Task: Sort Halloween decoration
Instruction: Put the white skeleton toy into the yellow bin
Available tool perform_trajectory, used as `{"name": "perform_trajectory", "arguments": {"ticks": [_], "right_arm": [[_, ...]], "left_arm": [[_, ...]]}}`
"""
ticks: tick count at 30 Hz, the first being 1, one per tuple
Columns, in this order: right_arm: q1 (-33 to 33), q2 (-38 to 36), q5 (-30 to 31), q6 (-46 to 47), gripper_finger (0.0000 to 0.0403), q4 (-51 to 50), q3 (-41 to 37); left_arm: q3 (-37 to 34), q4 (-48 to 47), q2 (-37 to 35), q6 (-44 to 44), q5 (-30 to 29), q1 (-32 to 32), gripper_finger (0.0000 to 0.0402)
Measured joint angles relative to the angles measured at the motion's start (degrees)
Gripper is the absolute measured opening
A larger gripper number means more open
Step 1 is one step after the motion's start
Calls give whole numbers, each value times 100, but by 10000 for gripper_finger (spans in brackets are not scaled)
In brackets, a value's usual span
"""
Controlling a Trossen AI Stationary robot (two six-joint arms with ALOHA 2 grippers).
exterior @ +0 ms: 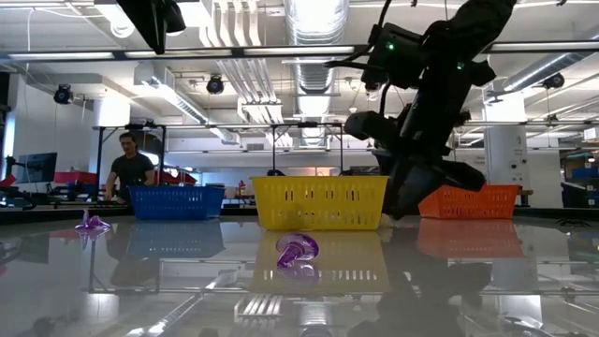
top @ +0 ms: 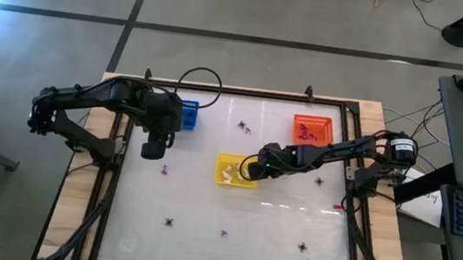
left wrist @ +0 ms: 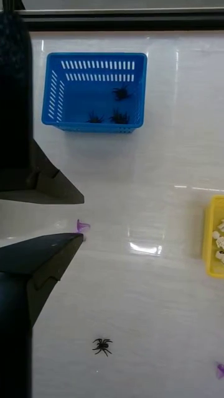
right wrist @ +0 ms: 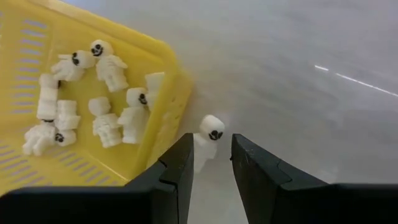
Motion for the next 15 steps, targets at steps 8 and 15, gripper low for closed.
{"name": "perform_trajectory", "arguments": {"ticks": [8,15], "right_arm": [[-13,4,39,176,100,93,-92],[-24,11,99,351,100,264,-193]], "left_arm": [[0,2,0,0,0,0,68],[0,9,0,72,0,0,68]]}}
